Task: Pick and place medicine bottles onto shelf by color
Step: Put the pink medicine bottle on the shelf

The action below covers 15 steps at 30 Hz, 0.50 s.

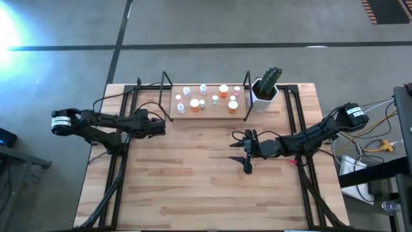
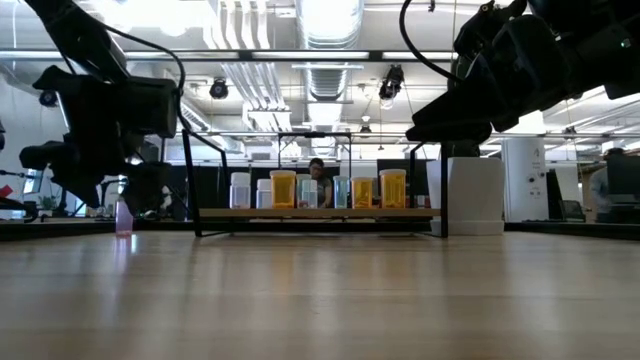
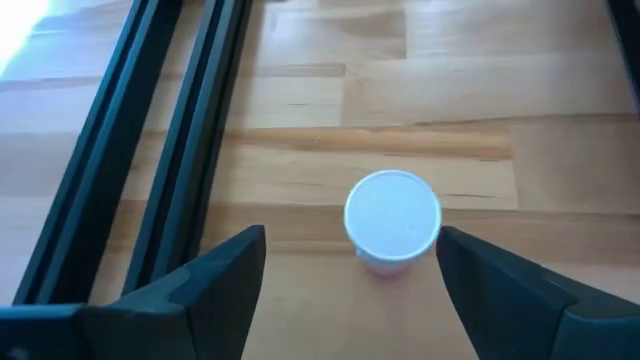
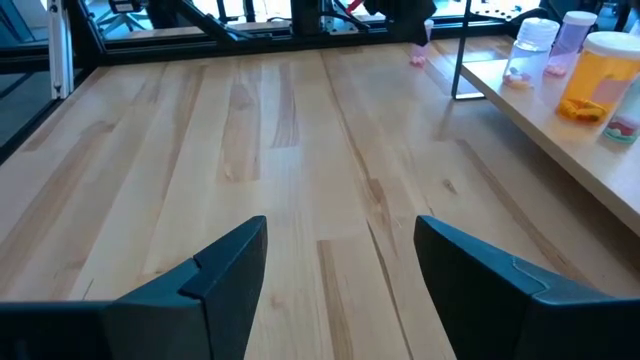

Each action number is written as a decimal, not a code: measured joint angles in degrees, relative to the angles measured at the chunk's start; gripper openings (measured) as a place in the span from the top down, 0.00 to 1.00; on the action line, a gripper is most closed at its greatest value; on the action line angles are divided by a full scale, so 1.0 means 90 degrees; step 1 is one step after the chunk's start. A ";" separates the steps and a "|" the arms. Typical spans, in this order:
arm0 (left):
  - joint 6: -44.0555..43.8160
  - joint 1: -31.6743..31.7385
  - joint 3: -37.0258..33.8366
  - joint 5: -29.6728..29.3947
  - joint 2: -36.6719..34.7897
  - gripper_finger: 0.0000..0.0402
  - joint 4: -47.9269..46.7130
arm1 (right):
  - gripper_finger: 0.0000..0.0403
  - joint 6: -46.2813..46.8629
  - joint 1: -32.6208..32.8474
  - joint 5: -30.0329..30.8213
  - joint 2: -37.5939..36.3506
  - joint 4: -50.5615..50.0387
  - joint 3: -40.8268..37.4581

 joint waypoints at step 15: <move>0.0000 0.0005 -0.0603 -0.0721 0.0000 0.31 0.1163 | 0.39 0.0002 0.0000 0.0000 0.0000 0.0002 0.0000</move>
